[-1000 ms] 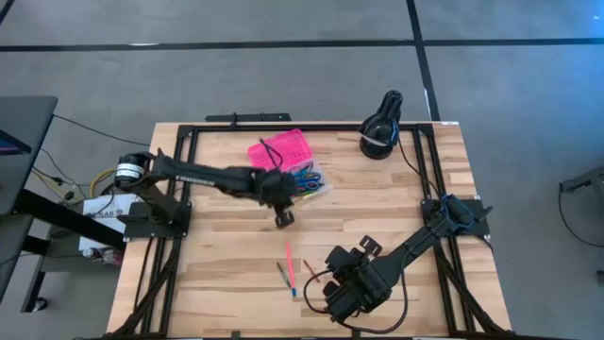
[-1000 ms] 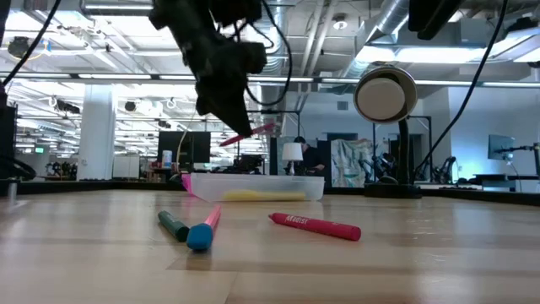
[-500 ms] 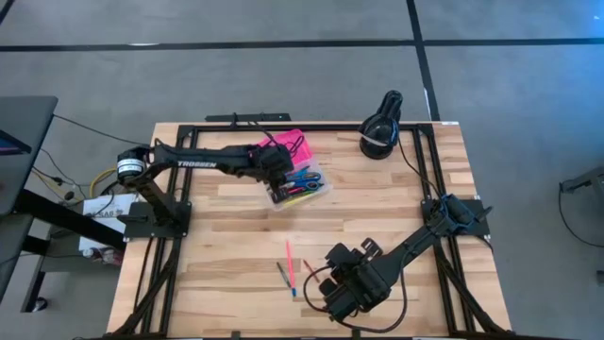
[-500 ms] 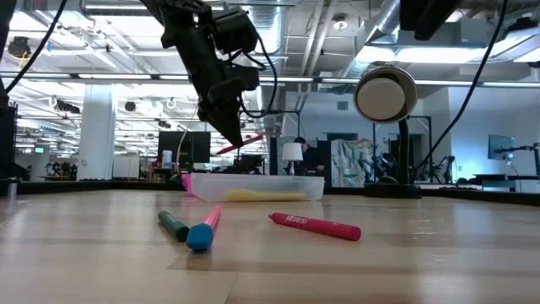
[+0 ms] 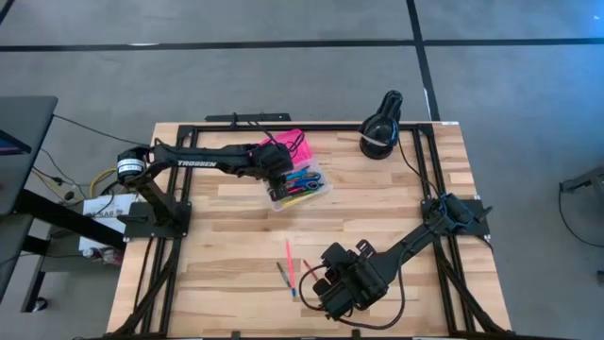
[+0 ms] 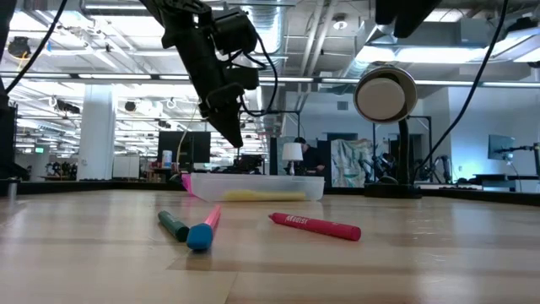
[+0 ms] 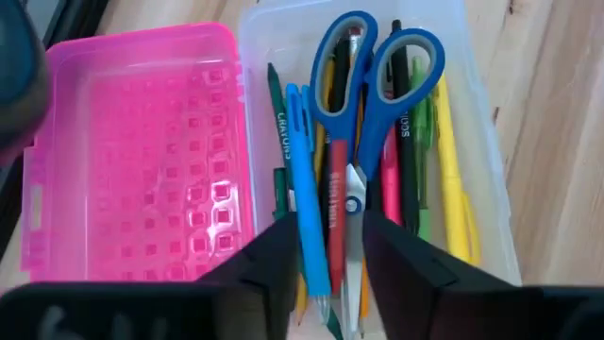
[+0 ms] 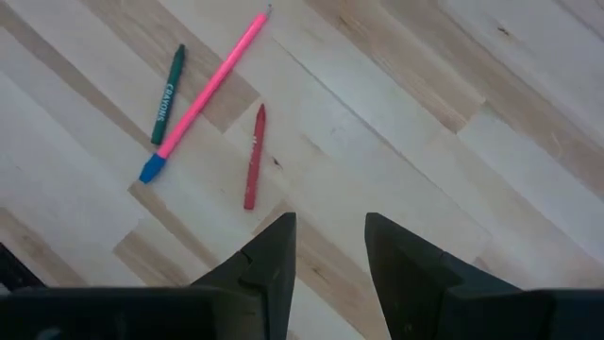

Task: Pick & place school supplies into a supply box
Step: Put the red crayon into the pink supply box

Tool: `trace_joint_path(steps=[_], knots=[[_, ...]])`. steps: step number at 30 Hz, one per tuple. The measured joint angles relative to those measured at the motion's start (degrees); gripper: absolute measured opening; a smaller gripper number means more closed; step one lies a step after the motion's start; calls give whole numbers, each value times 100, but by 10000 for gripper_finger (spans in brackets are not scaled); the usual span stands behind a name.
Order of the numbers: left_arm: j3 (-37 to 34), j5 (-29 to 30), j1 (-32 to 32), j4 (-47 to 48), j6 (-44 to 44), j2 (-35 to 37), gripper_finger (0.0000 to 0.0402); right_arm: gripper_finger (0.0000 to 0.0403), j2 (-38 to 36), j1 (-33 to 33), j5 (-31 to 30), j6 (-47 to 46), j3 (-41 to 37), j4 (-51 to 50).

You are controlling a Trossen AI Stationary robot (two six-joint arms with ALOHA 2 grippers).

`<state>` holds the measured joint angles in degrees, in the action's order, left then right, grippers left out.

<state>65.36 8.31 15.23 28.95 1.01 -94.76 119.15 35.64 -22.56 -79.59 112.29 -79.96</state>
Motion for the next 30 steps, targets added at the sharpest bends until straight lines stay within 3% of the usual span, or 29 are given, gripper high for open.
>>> trace_joint_path(steps=[3, 6, 11, 15, 22, 30], knots=[[0, -180, 4, 10, -112, 0, 139, 122, 0, -16, 1, 14, 0, 159], [0, -827, 4, 132, -268, 33, 153, 122, 0, -73, 47, 312, 0, 637], [0, -2039, -112, 386, -347, 387, 156, 122, 2, -291, 488, 896, 1, 1487], [0, -2513, -363, 821, -220, 973, 153, 122, 11, -543, 923, 898, 2, 1508], [0, -2401, -933, 1254, -299, 2328, 153, 122, 13, -978, 1798, 896, -6, 1520], [0, -1263, -1577, 1825, -843, 3661, 153, 122, 20, -1254, 2232, 914, -571, 2258]])
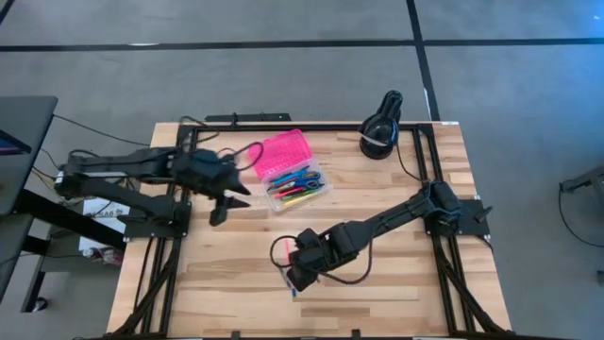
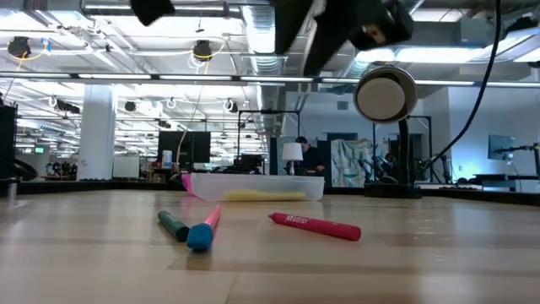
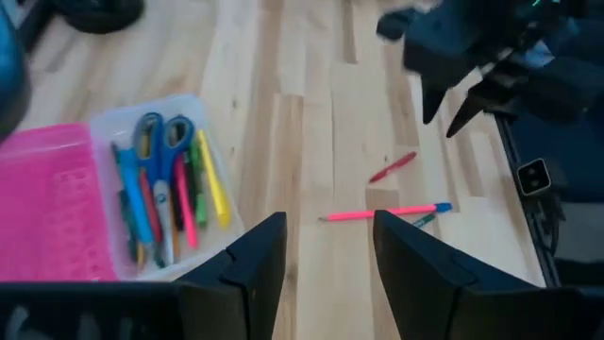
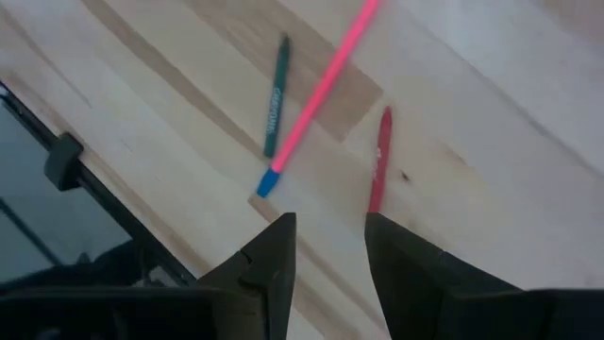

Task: Pick & place school supplies into a supply box
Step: Put the red crayon into the pink supply box

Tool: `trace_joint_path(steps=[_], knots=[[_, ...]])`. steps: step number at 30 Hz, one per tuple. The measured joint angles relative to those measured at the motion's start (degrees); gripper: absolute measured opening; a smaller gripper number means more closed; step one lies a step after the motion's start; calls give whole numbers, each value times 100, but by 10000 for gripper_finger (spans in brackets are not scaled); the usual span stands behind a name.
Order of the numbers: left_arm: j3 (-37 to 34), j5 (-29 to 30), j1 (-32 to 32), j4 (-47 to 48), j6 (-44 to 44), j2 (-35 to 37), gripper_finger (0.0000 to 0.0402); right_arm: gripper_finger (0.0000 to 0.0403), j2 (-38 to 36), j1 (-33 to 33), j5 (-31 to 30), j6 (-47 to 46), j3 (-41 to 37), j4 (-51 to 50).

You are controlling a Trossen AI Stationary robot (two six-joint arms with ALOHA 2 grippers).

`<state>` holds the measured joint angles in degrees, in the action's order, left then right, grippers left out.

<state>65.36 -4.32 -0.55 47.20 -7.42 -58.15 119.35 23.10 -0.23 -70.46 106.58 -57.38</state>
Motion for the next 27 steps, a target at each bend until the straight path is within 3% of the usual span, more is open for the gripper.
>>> trace_joint_path(steps=[11, 27], knots=[[0, 1265, -738, 402, -930, 1223, 153, 122, 8, -36, -117, -247, -864, 635], [0, 1780, -1006, 522, -1215, 1455, 154, 122, 5, 42, -199, -108, -1612, 1609]])
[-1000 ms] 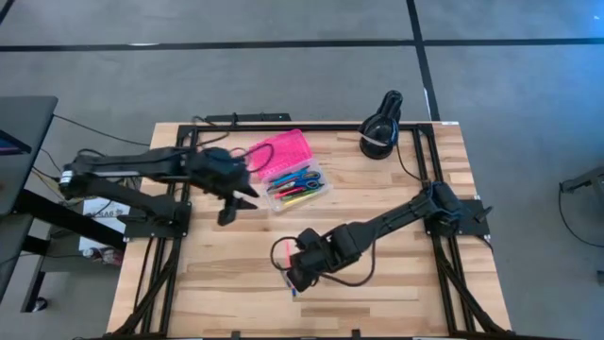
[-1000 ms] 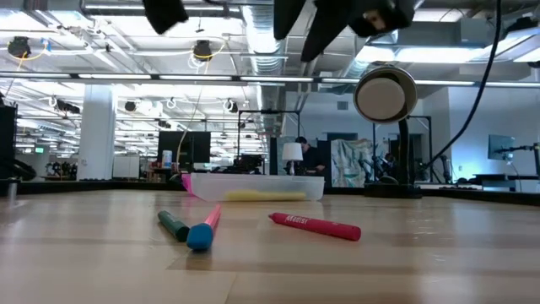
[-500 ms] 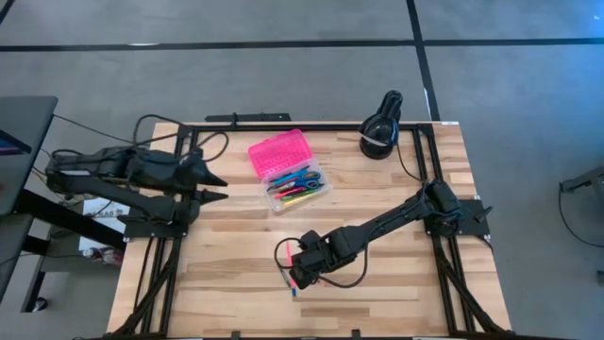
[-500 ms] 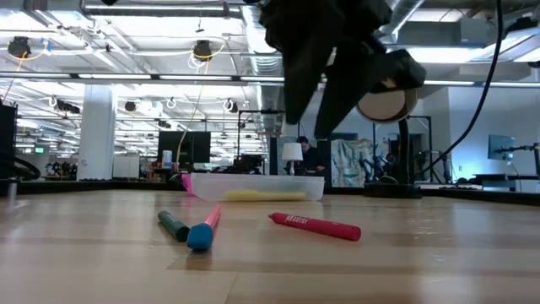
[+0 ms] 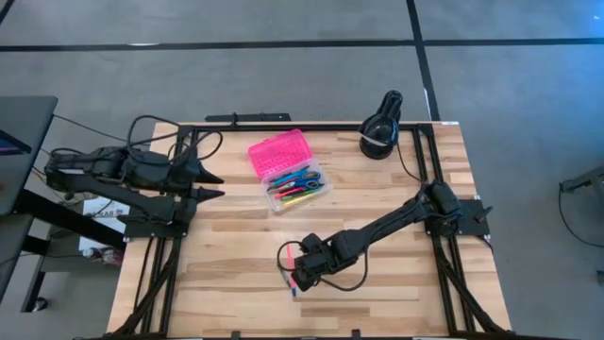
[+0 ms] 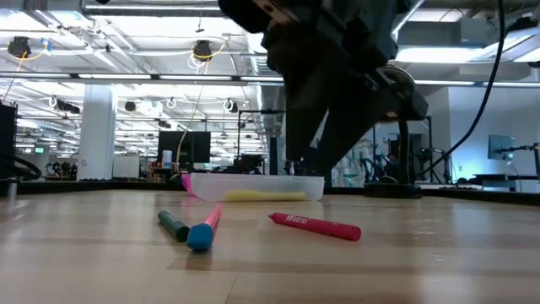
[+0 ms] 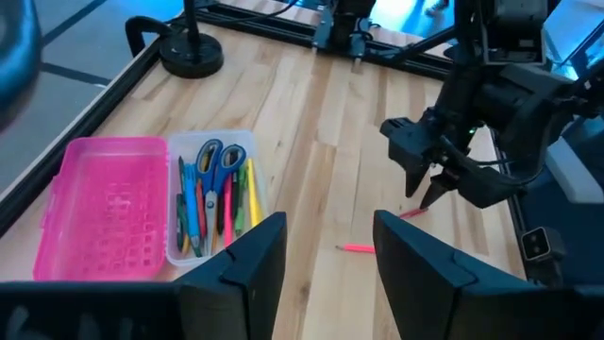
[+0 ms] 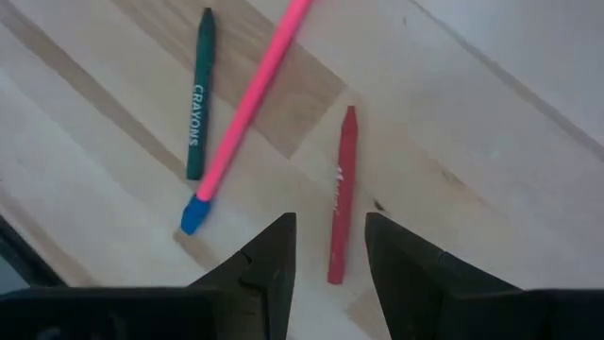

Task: Pick & place school supplies into a supply box
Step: Put the red crayon into the pink supply box

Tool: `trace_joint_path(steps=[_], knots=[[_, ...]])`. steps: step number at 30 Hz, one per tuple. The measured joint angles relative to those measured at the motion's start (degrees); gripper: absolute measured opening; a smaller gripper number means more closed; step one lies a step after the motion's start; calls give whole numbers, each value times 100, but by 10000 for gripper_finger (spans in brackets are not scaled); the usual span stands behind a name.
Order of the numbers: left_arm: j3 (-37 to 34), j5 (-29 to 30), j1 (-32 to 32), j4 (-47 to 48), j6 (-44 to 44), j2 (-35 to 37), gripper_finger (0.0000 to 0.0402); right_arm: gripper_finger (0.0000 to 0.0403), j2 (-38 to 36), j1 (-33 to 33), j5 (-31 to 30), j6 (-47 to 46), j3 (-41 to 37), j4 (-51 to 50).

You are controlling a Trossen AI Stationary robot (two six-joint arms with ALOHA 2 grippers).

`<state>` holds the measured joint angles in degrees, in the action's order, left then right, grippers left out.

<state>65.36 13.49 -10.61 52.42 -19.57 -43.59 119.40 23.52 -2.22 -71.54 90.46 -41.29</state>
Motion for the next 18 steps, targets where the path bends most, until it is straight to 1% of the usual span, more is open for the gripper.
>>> trace_joint_path(steps=[7, 10, 12, 14, 15, 18], knots=[[0, 89, 0, 42, 4, -36, 154, 122, 0, 46, -135, 122, -5, 30], [0, 93, 0, 92, 4, -60, 154, 122, 175, 35, -124, 152, 1, 74], [0, 92, 0, 109, 4, -72, 154, 122, 300, 33, 53, 160, -22, 99], [0, 93, 0, 103, 4, -70, 154, 122, 457, 31, 305, 165, 13, 486], [0, 91, 0, 103, 4, -70, 154, 122, 480, 33, 387, 166, -4, 448], [0, 93, 0, 128, 0, -74, 154, 122, 631, 38, 465, -48, 28, 545]])
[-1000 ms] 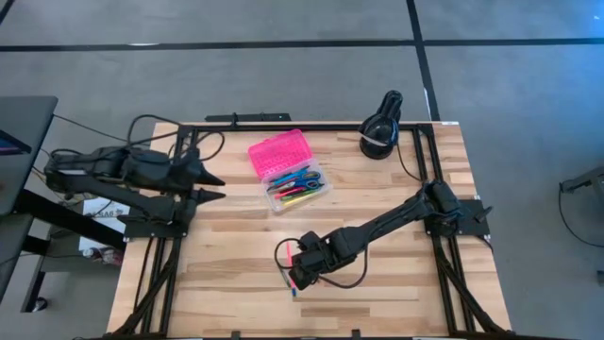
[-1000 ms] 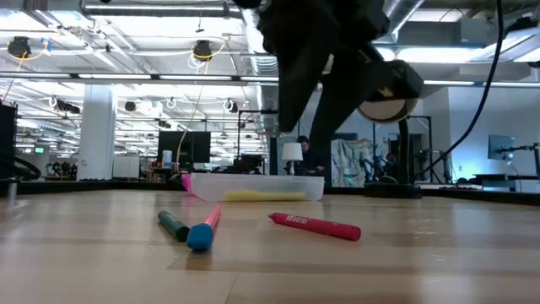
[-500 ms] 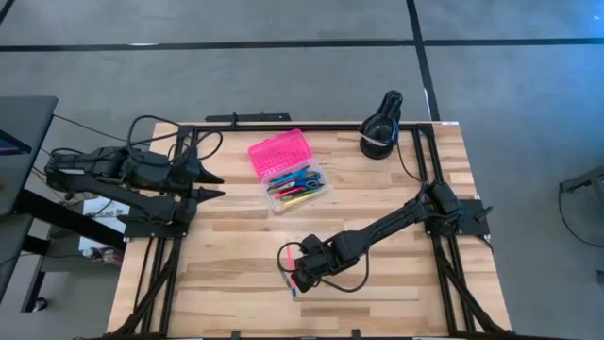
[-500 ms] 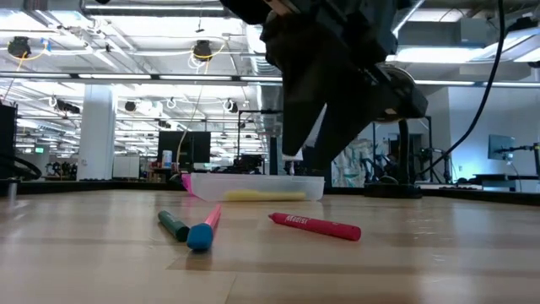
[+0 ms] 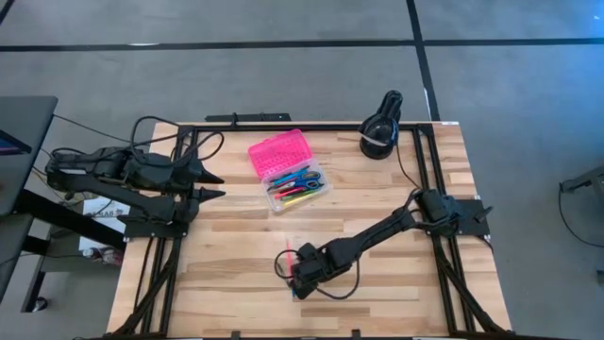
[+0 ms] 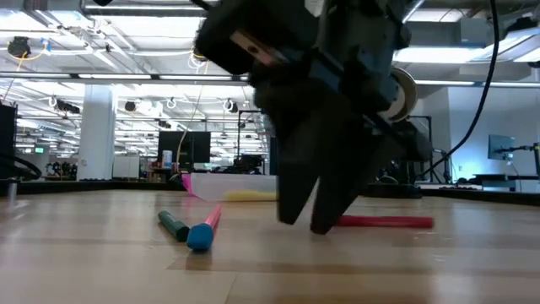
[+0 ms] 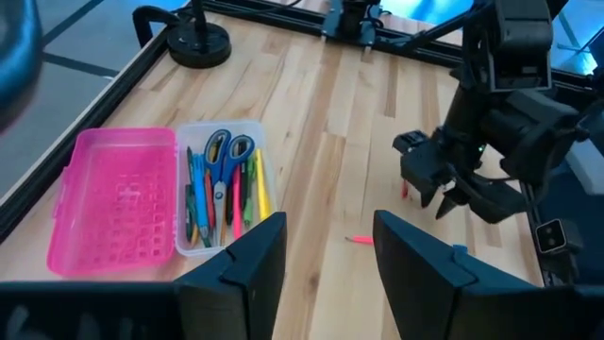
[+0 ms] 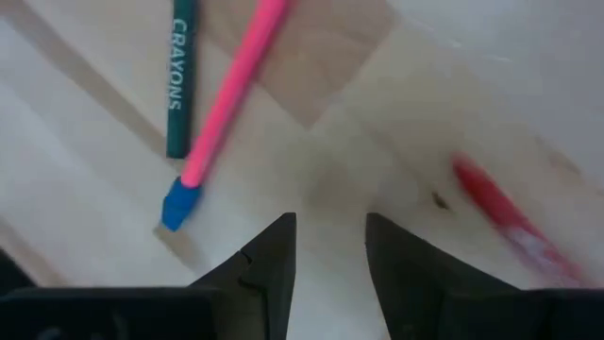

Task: Pick & place school supplies into a supply box
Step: Put the red crayon into the pink supply box

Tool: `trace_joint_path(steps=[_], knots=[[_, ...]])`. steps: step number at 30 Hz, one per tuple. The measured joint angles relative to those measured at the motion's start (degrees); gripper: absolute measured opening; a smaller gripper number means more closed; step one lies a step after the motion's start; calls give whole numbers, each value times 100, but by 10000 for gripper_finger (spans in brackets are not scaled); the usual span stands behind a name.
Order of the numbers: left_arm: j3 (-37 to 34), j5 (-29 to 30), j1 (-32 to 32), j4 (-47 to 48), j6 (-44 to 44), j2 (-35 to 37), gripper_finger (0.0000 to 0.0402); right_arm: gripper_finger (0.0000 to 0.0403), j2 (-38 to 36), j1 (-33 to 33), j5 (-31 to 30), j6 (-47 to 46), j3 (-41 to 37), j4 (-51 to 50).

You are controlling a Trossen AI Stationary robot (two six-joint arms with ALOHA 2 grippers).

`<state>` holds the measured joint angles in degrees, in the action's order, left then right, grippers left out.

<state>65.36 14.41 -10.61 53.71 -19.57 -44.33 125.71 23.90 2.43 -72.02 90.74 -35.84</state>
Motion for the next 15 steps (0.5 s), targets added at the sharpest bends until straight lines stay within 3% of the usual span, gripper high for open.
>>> trace_joint_path(steps=[4, 9, 15], knots=[[0, 94, 0, 13, -4, -7, 154, 122, 2, 7, 45, -117, 40, -229], [0, 138, 0, 7, -43, -5, 154, 122, -108, 13, -351, 29, 36, -469], [0, 151, 0, 23, -72, -5, 154, 122, -204, 0, -735, 1312, 691, -1425]])
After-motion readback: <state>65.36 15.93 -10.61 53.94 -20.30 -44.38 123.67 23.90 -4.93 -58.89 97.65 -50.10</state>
